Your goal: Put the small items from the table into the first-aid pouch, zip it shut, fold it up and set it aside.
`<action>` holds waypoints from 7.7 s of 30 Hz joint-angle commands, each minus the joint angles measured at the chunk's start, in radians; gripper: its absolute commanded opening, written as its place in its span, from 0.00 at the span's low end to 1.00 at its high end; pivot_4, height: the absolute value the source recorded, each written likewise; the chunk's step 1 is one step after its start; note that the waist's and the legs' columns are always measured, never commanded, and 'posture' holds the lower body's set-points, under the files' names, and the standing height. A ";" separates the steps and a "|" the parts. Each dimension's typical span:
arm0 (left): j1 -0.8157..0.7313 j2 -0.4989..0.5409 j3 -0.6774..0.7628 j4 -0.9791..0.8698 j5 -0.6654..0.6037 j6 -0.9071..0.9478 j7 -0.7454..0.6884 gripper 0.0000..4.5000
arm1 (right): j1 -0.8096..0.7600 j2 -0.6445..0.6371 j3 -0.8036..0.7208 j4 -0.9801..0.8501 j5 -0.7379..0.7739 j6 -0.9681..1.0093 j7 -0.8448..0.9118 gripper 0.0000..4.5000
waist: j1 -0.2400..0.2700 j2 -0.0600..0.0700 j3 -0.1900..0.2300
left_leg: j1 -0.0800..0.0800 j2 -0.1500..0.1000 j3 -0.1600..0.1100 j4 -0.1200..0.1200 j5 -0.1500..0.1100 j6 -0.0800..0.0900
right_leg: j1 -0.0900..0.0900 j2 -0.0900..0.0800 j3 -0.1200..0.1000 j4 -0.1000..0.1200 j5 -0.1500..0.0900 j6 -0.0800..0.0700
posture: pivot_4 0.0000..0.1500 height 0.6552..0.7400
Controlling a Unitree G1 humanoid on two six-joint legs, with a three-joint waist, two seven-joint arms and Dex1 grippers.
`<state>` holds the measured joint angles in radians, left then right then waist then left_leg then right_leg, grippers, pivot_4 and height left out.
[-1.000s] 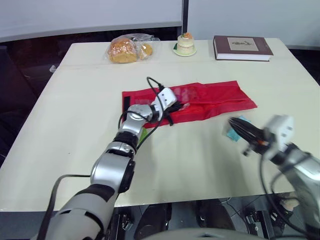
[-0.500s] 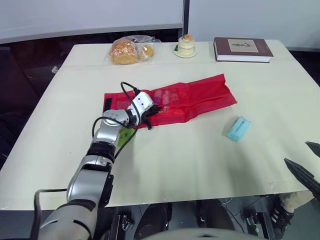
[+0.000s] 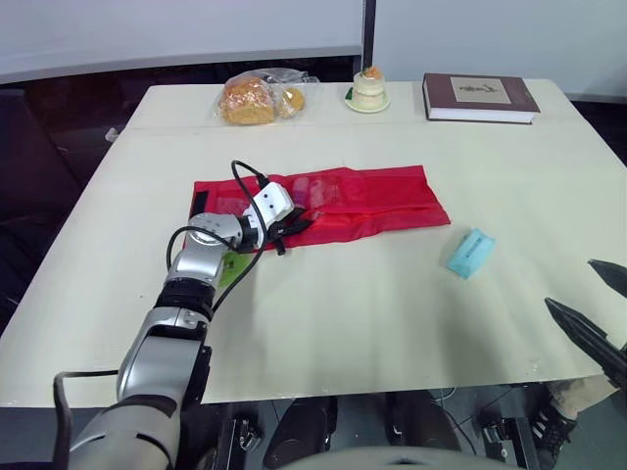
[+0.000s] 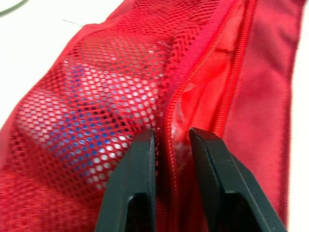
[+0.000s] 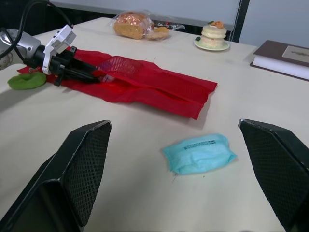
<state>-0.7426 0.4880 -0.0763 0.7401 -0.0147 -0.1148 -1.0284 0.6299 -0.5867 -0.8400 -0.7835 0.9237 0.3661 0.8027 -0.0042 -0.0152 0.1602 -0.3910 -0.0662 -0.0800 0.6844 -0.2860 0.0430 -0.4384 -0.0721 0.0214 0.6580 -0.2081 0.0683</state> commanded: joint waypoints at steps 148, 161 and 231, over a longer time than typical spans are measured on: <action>-0.314 -0.560 -0.107 0.268 0.089 -0.107 0.120 0.00 | -0.597 0.263 0.626 0.079 -0.424 0.471 -0.608 0.64 | -0.004 0.003 -0.001 | -0.004 -0.002 -0.003 0.003 0.002 -0.003 | -0.001 0.001 -0.002 0.000 0.000 0.000 | 1.00 0.87; -0.308 -0.561 -0.112 0.252 0.084 -0.101 0.112 0.00 | -0.767 0.290 0.713 0.393 -0.536 0.362 -0.612 0.04 | -0.005 0.003 -0.001 | -0.004 -0.002 -0.002 0.003 0.002 -0.003 | -0.002 0.001 -0.002 0.001 0.000 0.000 | 1.00 0.87; 0.166 0.258 0.084 -0.857 -0.482 0.592 -0.374 1.00 | -0.563 0.282 0.402 0.418 -0.234 0.302 -0.656 0.01 | -0.006 0.007 -0.002 | -0.002 0.000 0.000 0.000 0.002 -0.004 | -0.002 0.001 0.001 0.000 0.000 0.000 | 1.00 0.87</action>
<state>-0.5763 0.7244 -0.0200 -0.0728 -0.4748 0.4720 -1.4116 0.0604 -0.2798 -0.3725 -0.3659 0.7093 0.6926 0.1578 -0.0102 -0.0078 0.1585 -0.3928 -0.0666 -0.0804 0.6849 -0.2837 0.0395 -0.4402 -0.0709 0.0221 0.6582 -0.2083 0.0679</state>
